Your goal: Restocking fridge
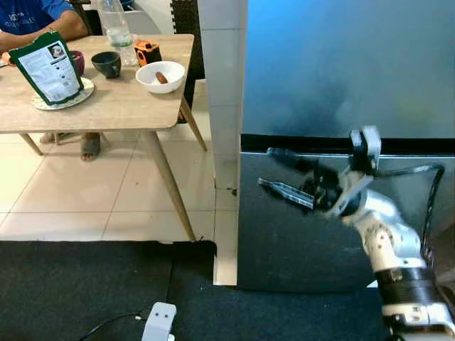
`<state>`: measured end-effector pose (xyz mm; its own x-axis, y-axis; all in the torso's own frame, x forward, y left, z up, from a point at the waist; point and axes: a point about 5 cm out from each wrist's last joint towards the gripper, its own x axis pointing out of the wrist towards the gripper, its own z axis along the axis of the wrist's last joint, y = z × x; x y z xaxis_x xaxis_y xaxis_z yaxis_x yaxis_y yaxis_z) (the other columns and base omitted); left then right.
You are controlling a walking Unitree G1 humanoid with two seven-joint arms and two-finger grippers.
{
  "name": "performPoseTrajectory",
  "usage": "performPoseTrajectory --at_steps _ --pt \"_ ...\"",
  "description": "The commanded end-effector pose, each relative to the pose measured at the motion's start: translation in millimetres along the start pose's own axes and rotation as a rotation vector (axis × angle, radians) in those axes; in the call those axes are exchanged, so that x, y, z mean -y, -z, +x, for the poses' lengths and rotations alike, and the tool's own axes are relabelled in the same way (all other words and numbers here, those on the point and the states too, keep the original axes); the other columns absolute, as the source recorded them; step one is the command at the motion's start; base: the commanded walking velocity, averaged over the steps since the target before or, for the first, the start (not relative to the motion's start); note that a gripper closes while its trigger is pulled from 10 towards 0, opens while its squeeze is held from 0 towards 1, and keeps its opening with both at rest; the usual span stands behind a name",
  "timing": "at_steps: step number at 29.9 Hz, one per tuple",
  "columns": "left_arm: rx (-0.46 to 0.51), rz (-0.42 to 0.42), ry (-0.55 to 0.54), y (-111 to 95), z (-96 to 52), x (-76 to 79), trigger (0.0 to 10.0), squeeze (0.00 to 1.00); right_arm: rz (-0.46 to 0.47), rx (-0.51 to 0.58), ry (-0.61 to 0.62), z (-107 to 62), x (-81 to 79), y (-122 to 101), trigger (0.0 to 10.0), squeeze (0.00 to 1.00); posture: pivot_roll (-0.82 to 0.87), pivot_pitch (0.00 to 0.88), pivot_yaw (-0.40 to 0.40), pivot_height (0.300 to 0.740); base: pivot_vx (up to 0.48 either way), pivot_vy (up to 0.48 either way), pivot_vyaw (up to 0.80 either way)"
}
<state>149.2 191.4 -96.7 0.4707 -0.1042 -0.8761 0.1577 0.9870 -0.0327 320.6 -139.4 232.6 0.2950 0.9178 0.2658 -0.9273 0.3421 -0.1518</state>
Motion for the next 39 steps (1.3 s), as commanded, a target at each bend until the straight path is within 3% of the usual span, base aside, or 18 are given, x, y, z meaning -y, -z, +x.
performPoseTrajectory --at_steps 1,4,5,6,7,11,15,24,30,36,39 --pt "-0.061 -0.009 0.045 17 -0.7 10.5 10.0 0.00 -0.041 -0.059 -0.017 2.7 -3.1 -3 10.0 1.00 -0.09 0.094 -0.017 0.740 0.000 0.000 0.00" --pt "-0.061 -0.009 0.046 17 -0.6 10.8 10.0 0.00 -0.047 -0.077 -0.025 2.3 -4.1 -5 10.0 1.00 -0.09 0.094 -0.017 0.740 0.000 0.000 0.00" --pt "-0.061 -0.008 0.047 16 -0.5 11.1 10.0 0.00 -0.069 -0.103 -0.036 1.8 -4.6 -8 10.0 0.00 -0.10 0.096 -0.018 0.740 0.000 0.000 0.00" --pt "-0.061 -0.008 0.048 16 -0.5 11.4 10.0 0.00 -0.118 -0.171 -0.047 0.6 -4.7 -12 10.0 0.00 -0.10 0.097 -0.018 0.740 0.000 0.000 0.00" --pt "-0.061 -0.008 0.048 16 -0.5 11.4 10.0 0.00 -0.118 -0.171 -0.047 0.6 -4.7 -12 10.0 0.00 -0.10 0.097 -0.018 0.740 0.000 0.000 0.00" --pt "-0.063 -0.010 0.049 17 -0.5 12.1 10.0 0.00 -0.299 -0.408 -0.011 -3.3 1.9 -18 10.0 0.00 -0.10 0.099 -0.019 0.740 0.000 0.000 0.00" --pt "-0.065 -0.012 0.051 18 -0.6 12.6 10.0 0.00 -0.384 -0.518 0.033 -2.9 9.8 -16 10.0 0.00 -0.10 0.099 -0.018 0.740 0.000 0.000 0.00" --pt "-0.060 -0.017 0.059 16 0.5 16.4 10.0 0.00 -0.432 -0.578 0.111 13.7 18.3 -4 10.0 0.00 -0.10 0.099 -0.024 0.740 0.000 0.000 0.00" --pt "-0.063 -0.017 0.060 17 0.5 17.0 10.0 0.00 -0.438 -0.652 0.013 18.6 7.6 8 10.0 0.00 -0.11 0.100 -0.024 0.740 0.000 0.000 0.00" --pt "-0.064 -0.021 0.059 18 0.4 17.6 10.0 0.00 -0.445 -0.802 -0.151 8.2 -5.6 19 10.0 0.00 -0.11 0.101 -0.027 0.740 0.000 0.000 0.00" --pt "-0.064 -0.022 0.060 18 0.4 17.9 10.0 0.00 -0.446 -0.822 -0.169 5.5 -7.2 19 10.0 0.00 -0.11 0.103 -0.029 0.740 0.000 0.000 0.00"
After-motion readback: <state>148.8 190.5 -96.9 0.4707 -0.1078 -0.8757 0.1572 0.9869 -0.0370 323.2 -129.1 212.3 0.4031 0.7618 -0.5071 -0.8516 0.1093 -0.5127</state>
